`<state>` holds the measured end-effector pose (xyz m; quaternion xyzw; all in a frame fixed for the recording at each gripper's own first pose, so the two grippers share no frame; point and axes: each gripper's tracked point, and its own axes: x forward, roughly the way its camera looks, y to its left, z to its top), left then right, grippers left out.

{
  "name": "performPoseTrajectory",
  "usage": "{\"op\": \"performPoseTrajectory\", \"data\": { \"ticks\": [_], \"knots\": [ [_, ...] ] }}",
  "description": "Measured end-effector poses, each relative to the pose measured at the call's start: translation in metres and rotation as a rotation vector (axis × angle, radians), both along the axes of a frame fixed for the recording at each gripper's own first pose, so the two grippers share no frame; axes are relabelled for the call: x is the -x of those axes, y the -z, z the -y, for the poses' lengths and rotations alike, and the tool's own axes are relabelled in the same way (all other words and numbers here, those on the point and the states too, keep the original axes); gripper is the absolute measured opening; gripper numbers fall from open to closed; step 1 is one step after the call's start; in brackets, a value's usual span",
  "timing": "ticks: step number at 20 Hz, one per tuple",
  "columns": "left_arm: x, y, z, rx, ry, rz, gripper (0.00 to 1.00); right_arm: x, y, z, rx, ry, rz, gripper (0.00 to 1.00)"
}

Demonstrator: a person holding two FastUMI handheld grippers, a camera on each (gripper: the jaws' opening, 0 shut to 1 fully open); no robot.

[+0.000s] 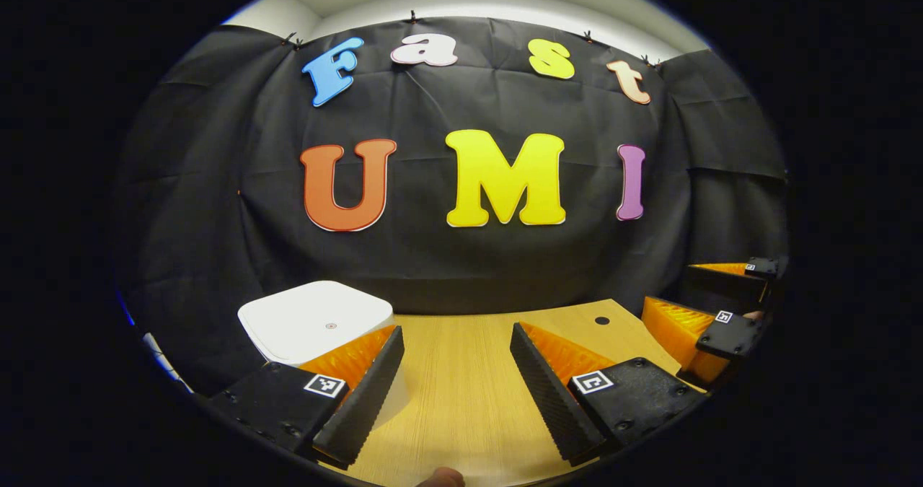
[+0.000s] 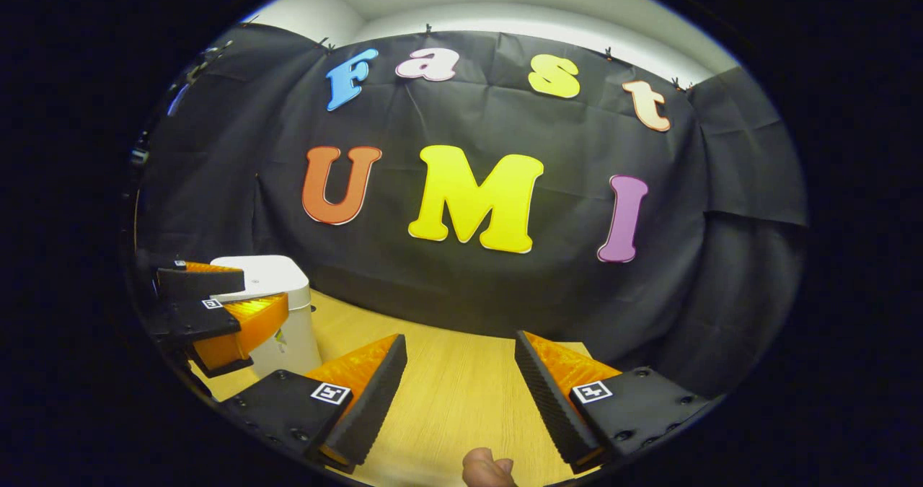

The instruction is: Press the lid of the desktop garbage bin to open it, pick up the crumpled paper on the desktop and throw it into the bin, then pick up the pop can on the desktop and drop it into the bin, and finally close the garbage bin lid.

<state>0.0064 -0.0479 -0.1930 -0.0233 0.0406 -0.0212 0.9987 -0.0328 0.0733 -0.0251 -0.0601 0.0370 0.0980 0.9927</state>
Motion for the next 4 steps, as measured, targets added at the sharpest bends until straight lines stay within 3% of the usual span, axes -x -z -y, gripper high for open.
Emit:
{"op": "performPoseTrajectory", "data": {
  "ticks": [4],
  "knots": [
    [-0.0034,-0.0029,-0.0005,0.001,0.011,0.009,0.98,-0.0016,-0.0135,0.0055,-0.008,0.035,0.039,0.95]
  ]
}}
